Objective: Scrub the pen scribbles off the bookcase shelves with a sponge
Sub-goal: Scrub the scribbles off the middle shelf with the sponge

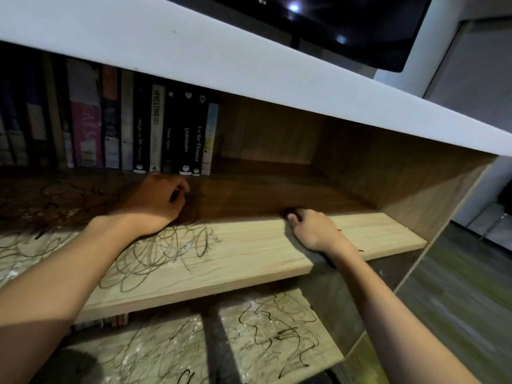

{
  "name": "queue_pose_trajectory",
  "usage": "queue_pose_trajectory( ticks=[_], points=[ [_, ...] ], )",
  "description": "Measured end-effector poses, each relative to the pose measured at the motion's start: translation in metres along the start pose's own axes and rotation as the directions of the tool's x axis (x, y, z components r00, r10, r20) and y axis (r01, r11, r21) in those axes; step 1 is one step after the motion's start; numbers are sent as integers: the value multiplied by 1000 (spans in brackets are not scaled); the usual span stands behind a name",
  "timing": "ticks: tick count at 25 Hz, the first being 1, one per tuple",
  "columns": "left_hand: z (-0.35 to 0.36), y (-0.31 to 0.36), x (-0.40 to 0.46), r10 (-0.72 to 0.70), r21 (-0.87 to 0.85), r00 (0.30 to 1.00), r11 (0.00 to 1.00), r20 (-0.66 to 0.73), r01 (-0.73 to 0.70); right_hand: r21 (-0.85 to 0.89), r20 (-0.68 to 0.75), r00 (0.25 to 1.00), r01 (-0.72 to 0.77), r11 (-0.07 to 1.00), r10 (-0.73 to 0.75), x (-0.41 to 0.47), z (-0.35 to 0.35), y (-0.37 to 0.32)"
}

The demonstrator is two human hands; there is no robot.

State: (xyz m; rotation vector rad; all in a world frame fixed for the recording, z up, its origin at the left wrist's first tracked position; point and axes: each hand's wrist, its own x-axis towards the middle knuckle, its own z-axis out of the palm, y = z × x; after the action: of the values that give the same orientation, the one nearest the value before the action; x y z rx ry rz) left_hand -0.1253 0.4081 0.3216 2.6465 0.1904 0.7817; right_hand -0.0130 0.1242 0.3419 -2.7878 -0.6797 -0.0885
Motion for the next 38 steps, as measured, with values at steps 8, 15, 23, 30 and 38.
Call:
queue_pose_trajectory(
  ticks=[8,15,23,30,38],
  points=[
    [-5,-3,-6,-26,-35,1000,999,-17,25,504,172,818,406,763,-549,-62,1,-23],
    [-2,-9,-5,-19,-46,999,999,-28,18,-10,28,997,-77,997,77,70,6,36],
    [-5,-27,5,-40,32,996,999,-81,42,307,-43,890,445,842,-454,92,47,-99],
    [-10,-31,4,-30,84,989,996,-145,42,184,-203,869,487,854,-452,123,67,-141],
    [-8,-40,4,-62,53,986,996,-152,71,228,-216,893,438,869,-394,135,77,-162]
  ],
)
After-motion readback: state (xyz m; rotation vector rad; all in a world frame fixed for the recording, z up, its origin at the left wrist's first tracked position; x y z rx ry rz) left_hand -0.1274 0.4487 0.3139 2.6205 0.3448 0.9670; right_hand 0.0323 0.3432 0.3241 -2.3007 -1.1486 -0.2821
